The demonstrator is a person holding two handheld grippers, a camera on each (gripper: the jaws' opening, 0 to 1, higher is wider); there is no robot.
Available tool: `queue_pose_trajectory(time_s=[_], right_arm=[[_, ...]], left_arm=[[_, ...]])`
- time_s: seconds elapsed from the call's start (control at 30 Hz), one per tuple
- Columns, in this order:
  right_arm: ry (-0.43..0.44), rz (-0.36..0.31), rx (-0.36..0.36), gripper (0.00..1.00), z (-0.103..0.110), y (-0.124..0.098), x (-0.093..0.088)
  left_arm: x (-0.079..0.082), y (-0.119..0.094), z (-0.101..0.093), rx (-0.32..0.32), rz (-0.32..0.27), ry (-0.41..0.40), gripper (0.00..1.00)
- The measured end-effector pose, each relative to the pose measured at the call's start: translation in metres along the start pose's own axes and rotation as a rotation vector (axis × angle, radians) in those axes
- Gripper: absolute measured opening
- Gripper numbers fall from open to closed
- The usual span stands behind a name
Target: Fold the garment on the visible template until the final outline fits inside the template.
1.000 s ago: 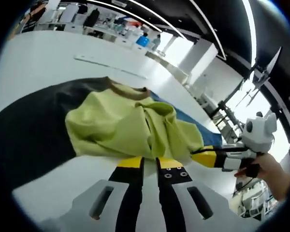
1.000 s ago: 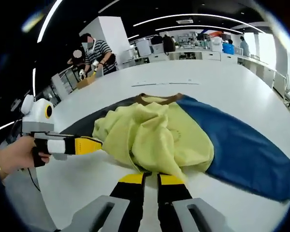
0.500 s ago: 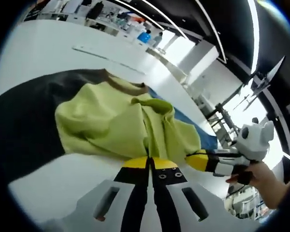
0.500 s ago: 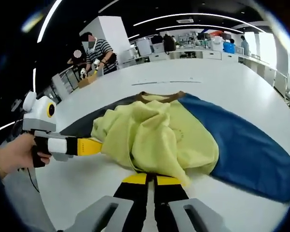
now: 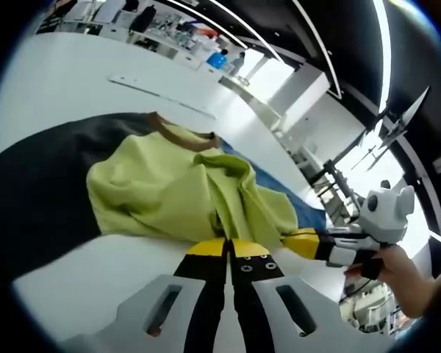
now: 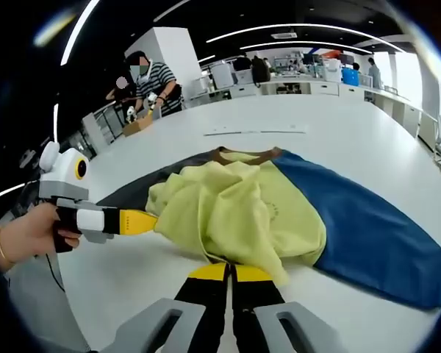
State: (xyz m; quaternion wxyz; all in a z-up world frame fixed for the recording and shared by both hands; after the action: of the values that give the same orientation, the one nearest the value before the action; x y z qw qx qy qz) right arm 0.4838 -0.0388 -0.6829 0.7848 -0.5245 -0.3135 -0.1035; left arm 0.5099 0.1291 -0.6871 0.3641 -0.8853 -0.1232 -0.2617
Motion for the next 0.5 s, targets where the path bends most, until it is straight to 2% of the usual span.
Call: queue_pose_trajectory(time_s=[0.27,0.37,0.5], right_arm=[[-0.018,-0.016,0.004,0.00,0.002,-0.022,0.001],[-0.025,-0.024,0.008,0.00,0.003,-0.034,0.000],[-0.033,-0.033,-0.003,0.00,0.001,-0.048,0.000]], left_arm=[[0.002,-0.022,-0.004,0.010,-0.009,0.025,0.00],[-0.001,-0.033,-0.001,0.052,0.008,0.073,0.00],[-0.006,-0.050,-0.001,0.064,0.008,0.107,0.00]])
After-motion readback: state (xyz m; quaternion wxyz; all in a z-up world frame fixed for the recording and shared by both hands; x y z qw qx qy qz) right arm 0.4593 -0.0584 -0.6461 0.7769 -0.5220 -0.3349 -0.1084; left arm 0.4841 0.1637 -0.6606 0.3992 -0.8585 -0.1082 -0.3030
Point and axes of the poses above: the point that each gripper's makers call its tool centre point, and the gripper's own axes: y roughly forward along the fingers, z roughly to its left, x roughly out of its top, the point moved 6 cm from there along -y, roughly backward along the fingers, and after that the axes turned 10 degrees about z, right-handed, at the moved point
